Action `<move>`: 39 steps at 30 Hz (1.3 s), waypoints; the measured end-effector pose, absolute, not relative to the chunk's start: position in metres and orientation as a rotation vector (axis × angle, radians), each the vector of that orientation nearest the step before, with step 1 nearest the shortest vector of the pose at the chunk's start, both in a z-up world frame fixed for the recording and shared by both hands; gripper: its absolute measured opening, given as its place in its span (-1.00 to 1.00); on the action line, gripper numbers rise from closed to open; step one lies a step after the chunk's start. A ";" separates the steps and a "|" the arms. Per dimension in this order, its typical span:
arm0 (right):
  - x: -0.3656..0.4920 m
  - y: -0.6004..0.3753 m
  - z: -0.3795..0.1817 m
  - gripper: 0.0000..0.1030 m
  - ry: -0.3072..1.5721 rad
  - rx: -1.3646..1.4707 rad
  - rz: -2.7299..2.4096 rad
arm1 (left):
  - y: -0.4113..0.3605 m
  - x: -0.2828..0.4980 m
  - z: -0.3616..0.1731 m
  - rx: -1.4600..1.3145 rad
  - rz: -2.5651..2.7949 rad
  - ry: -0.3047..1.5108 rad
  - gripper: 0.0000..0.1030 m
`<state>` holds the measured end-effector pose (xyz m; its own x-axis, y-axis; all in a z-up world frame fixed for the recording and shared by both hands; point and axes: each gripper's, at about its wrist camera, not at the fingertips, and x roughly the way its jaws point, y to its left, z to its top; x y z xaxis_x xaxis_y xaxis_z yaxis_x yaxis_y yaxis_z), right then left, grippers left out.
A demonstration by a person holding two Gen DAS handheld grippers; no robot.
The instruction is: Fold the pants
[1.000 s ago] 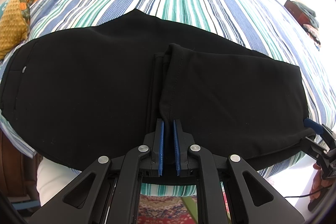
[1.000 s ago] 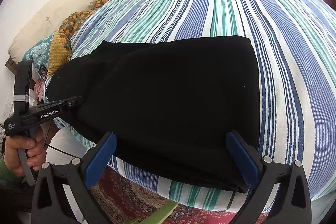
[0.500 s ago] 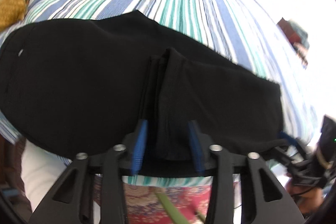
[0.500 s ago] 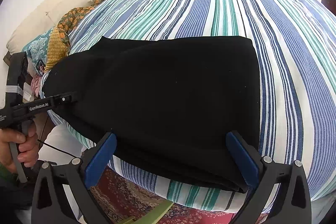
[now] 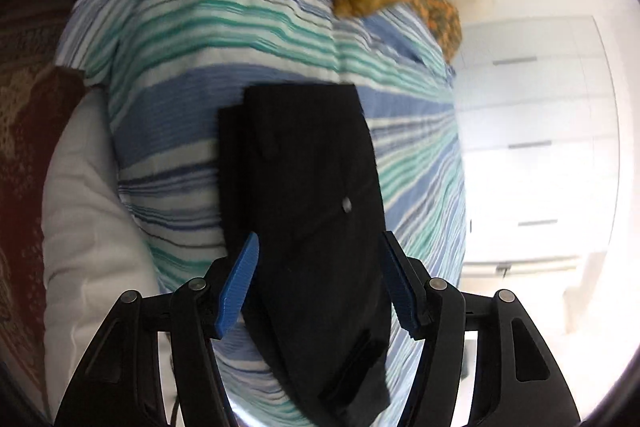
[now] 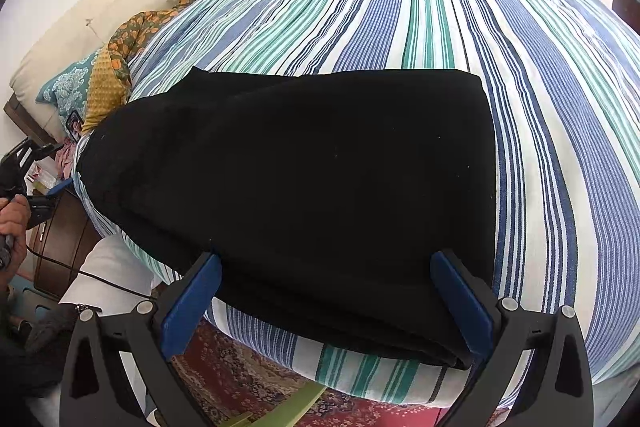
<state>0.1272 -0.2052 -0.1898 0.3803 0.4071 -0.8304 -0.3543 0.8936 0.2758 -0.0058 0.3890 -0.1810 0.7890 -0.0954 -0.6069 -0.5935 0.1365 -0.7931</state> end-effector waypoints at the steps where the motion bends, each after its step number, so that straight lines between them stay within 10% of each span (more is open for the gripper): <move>1: 0.127 -0.205 -0.190 1.00 1.076 0.055 0.486 | 0.397 -0.009 -0.186 -1.426 0.408 0.594 0.22; 18: 0.125 -0.201 -0.191 1.00 1.070 0.030 0.475 | 0.443 0.011 -0.219 -1.401 0.386 0.576 0.19; 21: 0.125 -0.201 -0.192 1.00 1.069 0.025 0.474 | 0.440 0.011 -0.212 -1.321 0.385 0.594 -0.31; 24: 0.125 -0.200 -0.191 1.00 1.067 0.023 0.472 | 0.445 0.009 -0.226 -1.331 0.390 0.615 -0.39; 31: 0.123 -0.198 -0.192 1.00 1.063 0.009 0.468 | 0.443 0.028 -0.232 -1.312 0.417 0.614 0.11; 39: 0.122 -0.198 -0.193 1.00 1.061 0.009 0.467 | 0.436 0.024 -0.213 -1.243 0.455 0.643 -0.58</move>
<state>0.1221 -0.1982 -0.1925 0.4003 0.3733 -0.8369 -0.3650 0.9026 0.2280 0.0240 0.4358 -0.2130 0.7418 -0.0252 -0.6701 -0.6401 0.2714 -0.7188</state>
